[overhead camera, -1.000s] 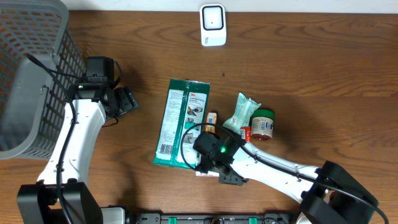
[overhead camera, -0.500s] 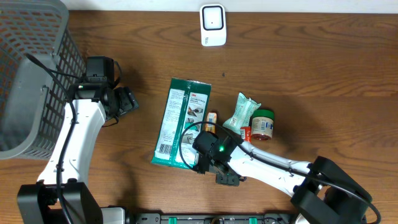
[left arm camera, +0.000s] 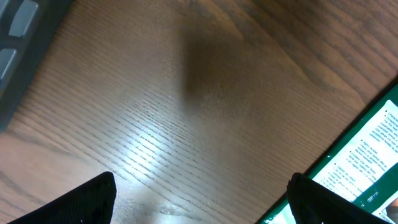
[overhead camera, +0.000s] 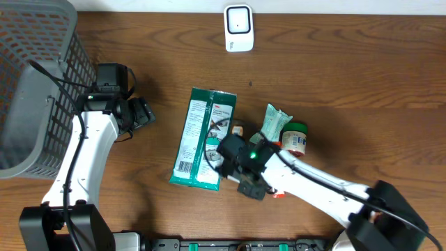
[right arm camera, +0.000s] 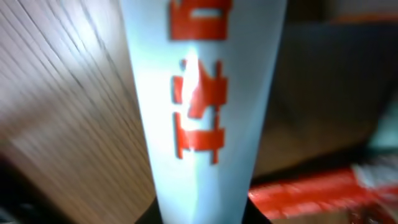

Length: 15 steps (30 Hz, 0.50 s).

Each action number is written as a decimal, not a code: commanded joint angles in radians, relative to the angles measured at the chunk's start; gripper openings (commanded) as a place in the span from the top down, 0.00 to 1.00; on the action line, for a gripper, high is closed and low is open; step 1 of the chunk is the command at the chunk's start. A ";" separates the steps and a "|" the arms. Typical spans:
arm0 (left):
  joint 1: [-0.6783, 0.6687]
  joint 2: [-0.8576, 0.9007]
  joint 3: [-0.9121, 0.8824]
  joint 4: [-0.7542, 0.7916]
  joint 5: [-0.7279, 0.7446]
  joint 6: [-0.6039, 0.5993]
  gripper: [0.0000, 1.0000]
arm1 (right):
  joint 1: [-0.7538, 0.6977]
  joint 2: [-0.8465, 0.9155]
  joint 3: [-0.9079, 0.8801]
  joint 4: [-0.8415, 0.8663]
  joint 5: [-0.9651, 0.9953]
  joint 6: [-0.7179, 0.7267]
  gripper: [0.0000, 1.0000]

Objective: Scan the item barcode
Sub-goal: 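Lift the Panadol box up to the white scanner at the top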

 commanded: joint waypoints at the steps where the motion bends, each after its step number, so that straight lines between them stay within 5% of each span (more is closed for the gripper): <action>1: 0.003 -0.003 0.005 0.000 -0.016 0.005 0.11 | -0.023 -0.074 0.105 -0.054 -0.008 0.135 0.90; 15: 0.003 -0.003 0.005 0.000 -0.016 0.005 0.11 | -0.251 -0.054 0.675 -0.272 -0.110 0.261 0.82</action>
